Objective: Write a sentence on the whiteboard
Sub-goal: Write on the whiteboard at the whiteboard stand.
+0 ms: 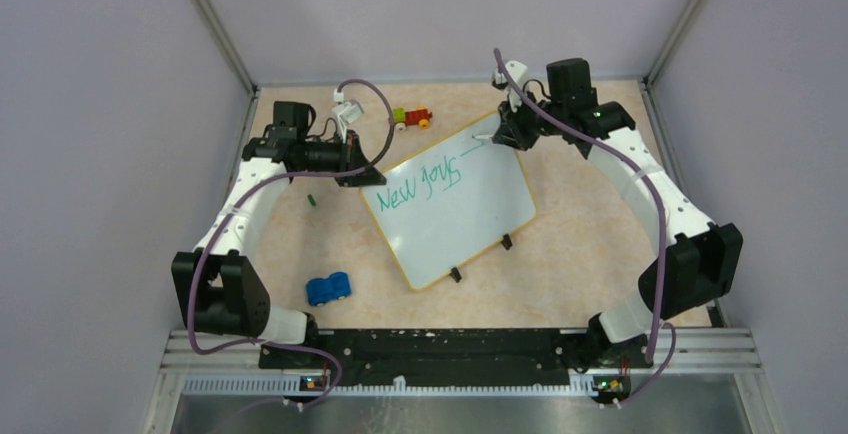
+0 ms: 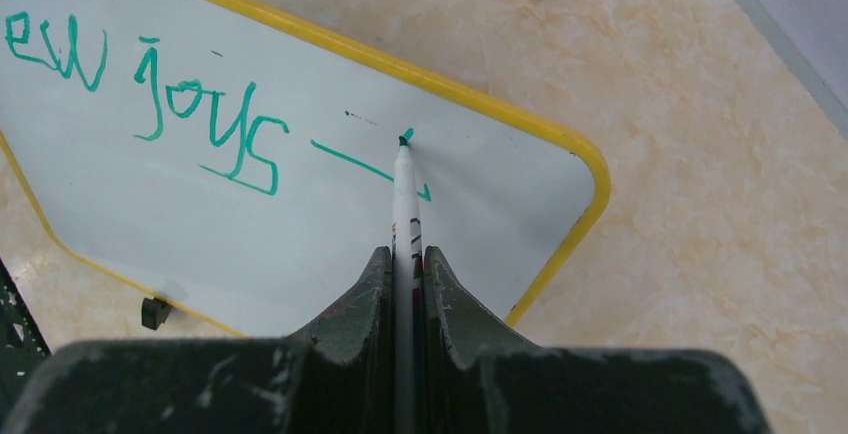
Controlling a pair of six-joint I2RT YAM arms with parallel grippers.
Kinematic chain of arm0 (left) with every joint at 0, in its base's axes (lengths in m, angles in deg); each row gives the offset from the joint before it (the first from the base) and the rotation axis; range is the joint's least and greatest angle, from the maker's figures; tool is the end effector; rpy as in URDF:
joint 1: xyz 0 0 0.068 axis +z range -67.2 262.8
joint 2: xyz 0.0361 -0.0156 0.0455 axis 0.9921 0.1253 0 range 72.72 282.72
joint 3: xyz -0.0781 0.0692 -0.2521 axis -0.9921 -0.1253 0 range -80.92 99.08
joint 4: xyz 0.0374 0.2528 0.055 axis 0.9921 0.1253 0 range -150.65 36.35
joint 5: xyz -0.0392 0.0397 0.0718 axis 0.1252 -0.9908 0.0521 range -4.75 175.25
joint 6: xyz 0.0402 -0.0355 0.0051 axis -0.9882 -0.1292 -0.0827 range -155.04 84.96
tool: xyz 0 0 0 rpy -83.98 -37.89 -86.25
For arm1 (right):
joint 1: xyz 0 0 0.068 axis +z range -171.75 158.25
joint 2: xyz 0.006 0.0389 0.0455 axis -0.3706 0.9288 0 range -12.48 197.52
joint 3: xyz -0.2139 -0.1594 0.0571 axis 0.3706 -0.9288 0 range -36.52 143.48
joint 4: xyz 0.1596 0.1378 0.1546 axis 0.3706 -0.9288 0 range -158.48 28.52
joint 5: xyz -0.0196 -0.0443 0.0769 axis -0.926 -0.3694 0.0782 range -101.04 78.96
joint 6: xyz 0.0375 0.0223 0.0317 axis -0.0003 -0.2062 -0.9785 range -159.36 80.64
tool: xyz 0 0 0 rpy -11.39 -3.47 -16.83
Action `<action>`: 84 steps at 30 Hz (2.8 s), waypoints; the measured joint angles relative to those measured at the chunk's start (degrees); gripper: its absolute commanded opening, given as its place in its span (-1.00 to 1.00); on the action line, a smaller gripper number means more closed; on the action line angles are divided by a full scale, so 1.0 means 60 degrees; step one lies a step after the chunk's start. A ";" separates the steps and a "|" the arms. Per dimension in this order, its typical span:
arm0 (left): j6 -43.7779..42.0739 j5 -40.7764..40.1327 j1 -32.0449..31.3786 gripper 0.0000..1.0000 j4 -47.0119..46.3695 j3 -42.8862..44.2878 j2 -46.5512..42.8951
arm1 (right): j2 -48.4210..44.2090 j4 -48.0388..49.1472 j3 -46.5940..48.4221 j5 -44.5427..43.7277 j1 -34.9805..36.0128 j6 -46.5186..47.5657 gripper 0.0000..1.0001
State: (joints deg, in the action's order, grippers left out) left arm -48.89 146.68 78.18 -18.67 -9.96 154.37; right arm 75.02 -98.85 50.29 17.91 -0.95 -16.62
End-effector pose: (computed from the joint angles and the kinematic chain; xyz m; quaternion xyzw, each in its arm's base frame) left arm 0.2852 -0.0545 0.3159 0.2921 0.7777 -0.4603 0.3131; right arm 0.3089 0.1359 0.3695 -0.4245 0.7678 0.2175 0.4277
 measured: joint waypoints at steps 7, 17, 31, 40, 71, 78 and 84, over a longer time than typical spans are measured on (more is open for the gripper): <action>0.0000 0.0004 0.0000 -1.00 0.0000 0.0000 0.0000 | -0.0135 0.0044 -0.0215 -0.0040 0.0018 0.0004 -1.00; 0.0000 0.0007 -0.0004 -1.00 0.0000 0.0000 0.0000 | -0.0597 -0.0036 -0.1297 -0.0051 0.0080 0.0015 -1.00; 0.0000 0.0011 -0.0004 -1.00 -0.0004 0.0000 0.0000 | -0.0641 -0.0178 -0.1275 -0.0157 -0.0076 0.0113 -1.00; -0.0004 0.0076 -0.0004 -1.00 0.0000 0.0000 0.0000 | -0.0718 -0.0302 -0.1126 -0.0382 -0.0197 0.0219 -1.00; -0.0007 0.0076 -0.0004 -1.00 0.0007 0.0029 0.0047 | -0.0510 -0.0215 -0.0659 -0.0601 -0.0484 0.0219 -1.00; -0.0004 0.0033 -0.0004 -1.00 0.0007 0.0033 0.0062 | -0.0630 -0.0288 -0.1173 -0.0568 -0.0484 0.0299 -1.00; -0.0004 0.0040 -0.0004 -1.00 0.0007 0.0033 0.0062 | -0.0718 -0.0317 -0.1326 -0.0641 -0.0510 0.0390 -1.00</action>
State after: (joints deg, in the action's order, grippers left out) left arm -48.91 146.92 78.16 -18.63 -9.76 154.74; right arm 70.72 -100.75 42.33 14.07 -4.01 -14.28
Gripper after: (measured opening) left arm 0.114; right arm 0.090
